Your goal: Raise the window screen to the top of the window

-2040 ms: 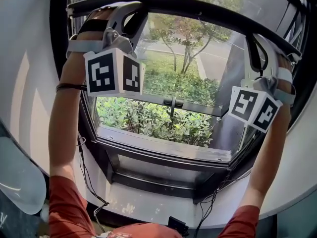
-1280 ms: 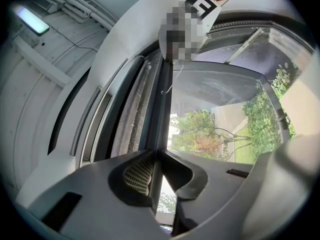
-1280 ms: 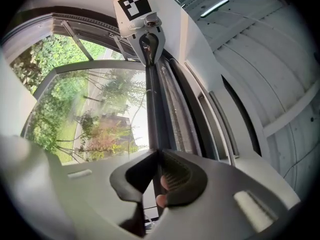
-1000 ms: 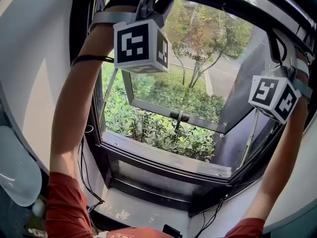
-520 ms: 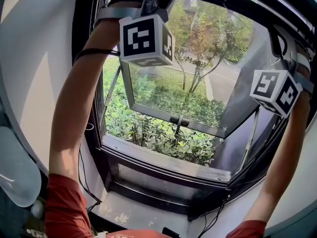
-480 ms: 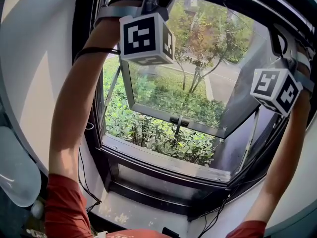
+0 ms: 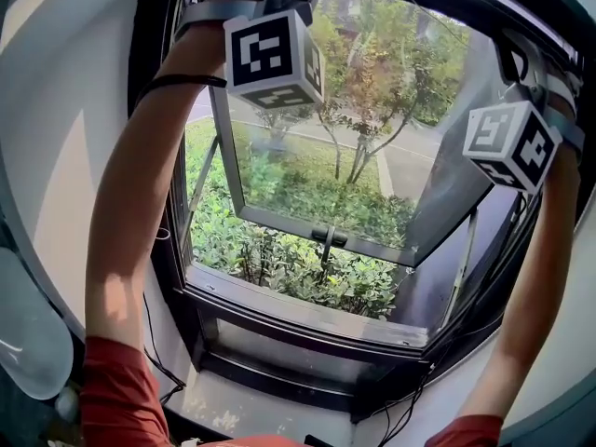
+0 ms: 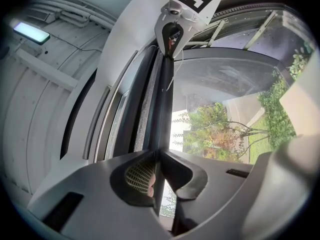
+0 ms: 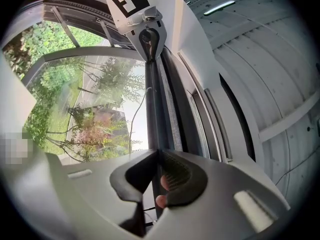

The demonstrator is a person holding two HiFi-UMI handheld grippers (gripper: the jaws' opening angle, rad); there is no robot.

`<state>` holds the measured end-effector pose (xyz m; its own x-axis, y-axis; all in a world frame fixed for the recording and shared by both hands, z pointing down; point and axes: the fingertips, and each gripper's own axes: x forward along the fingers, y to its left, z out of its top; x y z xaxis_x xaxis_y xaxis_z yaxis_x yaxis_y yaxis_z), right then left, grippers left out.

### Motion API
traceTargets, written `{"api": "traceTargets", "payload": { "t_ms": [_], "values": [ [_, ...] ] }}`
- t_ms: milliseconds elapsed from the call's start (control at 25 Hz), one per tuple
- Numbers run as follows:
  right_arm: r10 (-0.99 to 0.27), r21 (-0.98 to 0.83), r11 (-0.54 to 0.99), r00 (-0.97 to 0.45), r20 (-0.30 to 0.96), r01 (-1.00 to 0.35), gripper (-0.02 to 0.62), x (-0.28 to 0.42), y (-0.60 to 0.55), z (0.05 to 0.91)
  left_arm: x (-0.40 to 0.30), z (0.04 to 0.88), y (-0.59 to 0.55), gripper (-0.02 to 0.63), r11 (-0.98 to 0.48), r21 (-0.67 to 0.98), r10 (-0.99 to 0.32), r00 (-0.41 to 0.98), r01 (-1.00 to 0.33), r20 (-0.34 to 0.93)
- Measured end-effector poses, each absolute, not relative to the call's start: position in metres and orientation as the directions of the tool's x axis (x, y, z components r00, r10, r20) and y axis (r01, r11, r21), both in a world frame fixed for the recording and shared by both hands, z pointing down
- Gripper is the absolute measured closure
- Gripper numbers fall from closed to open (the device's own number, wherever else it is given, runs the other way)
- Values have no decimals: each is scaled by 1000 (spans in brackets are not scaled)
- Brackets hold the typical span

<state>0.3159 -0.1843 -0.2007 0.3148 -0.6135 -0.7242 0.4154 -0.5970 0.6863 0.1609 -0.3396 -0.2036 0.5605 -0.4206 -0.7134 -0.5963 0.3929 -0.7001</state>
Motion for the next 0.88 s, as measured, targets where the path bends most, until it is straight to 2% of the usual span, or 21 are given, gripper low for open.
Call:
{"api": "traceTargets", "payload": {
  "t_ms": [880],
  "values": [
    [-565,652,-590,334,-755,475,554,318,-186,-246,161,-249,-341,565,446,-652,-397,516,-614,-758]
  ]
}}
